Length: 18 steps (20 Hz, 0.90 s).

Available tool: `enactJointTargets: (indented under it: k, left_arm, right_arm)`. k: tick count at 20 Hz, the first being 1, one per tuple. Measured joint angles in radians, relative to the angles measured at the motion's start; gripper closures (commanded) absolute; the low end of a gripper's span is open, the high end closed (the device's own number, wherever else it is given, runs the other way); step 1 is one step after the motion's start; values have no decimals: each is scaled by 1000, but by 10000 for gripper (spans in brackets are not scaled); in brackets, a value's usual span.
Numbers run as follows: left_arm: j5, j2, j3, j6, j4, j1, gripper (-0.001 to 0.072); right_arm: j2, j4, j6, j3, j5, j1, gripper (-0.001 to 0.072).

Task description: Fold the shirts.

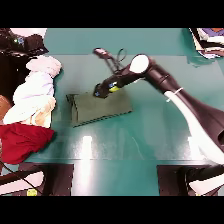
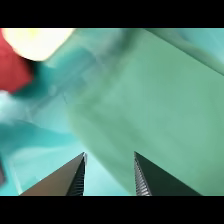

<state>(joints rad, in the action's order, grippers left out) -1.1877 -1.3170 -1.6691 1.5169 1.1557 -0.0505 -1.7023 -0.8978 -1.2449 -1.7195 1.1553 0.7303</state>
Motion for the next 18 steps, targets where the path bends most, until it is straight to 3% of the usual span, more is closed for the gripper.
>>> enactJointTargets:
  k: [1,3,9,15,16,17,18]
  left_arm:
    - [-7,2,0,-2,0,10,664]
    - [-10,3,0,-4,0,31,663]
    - [20,0,3,-15,0,90,664]
    - [42,-2,4,-29,0,113,663]
    - [43,-2,4,-30,0,113,664]
    - [45,-2,4,-30,0,114,664]
    - [46,-2,4,-31,0,115,663]
  right_arm:
    - [12,-8,0,31,26,-54,312]
    - [32,-14,-1,98,63,-166,82]
    - [10,57,-3,291,111,-426,83]
    - [-143,182,-4,264,125,-407,92]
    - [-175,206,-4,234,125,-382,142]
    - [-206,230,-5,203,127,-357,147]
    - [-237,248,-4,167,134,-330,238]
